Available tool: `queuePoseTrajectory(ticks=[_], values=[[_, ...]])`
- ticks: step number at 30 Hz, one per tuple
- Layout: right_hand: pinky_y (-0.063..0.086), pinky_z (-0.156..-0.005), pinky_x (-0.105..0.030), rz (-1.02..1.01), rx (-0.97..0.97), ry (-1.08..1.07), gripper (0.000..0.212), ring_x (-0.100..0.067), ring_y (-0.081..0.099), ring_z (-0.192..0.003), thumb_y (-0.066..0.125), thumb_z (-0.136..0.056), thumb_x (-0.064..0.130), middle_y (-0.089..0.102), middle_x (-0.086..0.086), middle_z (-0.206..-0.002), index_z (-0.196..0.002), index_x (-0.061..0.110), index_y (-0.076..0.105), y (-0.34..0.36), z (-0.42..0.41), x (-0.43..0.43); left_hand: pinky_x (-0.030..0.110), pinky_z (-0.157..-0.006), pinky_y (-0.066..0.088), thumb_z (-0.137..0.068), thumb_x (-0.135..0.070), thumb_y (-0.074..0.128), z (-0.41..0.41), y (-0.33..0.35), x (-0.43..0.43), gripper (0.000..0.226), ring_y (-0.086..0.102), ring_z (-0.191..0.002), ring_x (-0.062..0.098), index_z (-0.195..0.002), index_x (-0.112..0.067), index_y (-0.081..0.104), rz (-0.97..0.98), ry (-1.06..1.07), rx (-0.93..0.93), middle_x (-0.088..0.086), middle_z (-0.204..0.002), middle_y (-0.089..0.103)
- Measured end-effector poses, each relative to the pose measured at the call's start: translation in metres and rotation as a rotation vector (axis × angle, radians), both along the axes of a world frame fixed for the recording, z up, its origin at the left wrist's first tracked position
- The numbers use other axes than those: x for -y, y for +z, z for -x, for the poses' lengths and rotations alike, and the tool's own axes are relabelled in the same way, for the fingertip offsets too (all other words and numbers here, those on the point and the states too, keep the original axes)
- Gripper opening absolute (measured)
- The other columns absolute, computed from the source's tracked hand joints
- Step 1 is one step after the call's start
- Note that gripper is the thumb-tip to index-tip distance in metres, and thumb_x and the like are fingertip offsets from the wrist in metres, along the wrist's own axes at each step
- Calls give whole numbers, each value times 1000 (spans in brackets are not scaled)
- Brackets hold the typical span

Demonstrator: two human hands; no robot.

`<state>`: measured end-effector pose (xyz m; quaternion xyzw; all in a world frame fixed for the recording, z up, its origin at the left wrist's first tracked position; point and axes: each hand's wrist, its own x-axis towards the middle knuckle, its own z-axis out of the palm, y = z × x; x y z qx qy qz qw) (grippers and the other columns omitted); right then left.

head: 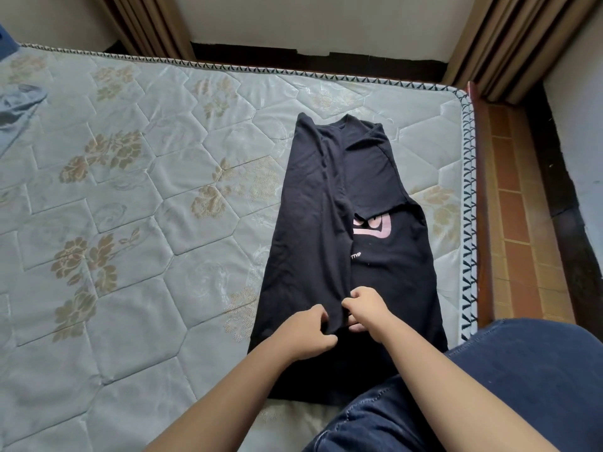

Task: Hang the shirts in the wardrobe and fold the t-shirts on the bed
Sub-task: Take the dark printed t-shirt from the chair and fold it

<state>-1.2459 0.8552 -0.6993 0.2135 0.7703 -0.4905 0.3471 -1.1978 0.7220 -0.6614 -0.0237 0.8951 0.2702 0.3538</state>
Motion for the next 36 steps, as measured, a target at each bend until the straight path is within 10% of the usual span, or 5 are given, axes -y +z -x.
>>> queuePoseTrajectory(ticks=[7,17,25,36], values=[[46,-52,-22,117,43,35,24,-17,65,-60,56,-90,32,62,-7,-86,-95,12,44,12,-25,0,37,-91,33,-84,-31,51,-28,10,17,20,53,-109,27,-99,-19,56,446,-314,48,3,-110,63],[44,-44,-22,-28,43,269,21,-14,54,-54,54,-85,8,50,-5,-71,-77,16,36,4,-42,-5,23,-71,48,-95,-29,43,-50,-1,0,17,57,-53,7,-92,-17,55,-195,87,232,-3,-73,64],[43,-46,-19,-8,168,550,23,-7,59,-50,62,-86,7,60,-2,-78,-104,10,47,7,-51,-10,34,-85,42,-91,-33,54,-52,-26,70,31,52,-105,27,-113,-11,50,265,552,-217,7,-111,54],[39,-53,-23,-275,-112,588,25,-17,51,-68,60,-86,13,50,2,-74,-72,19,40,3,-46,-23,27,-64,34,-88,-39,61,-67,-35,76,32,53,-79,18,-73,-21,39,249,383,-109,-5,-77,52]])
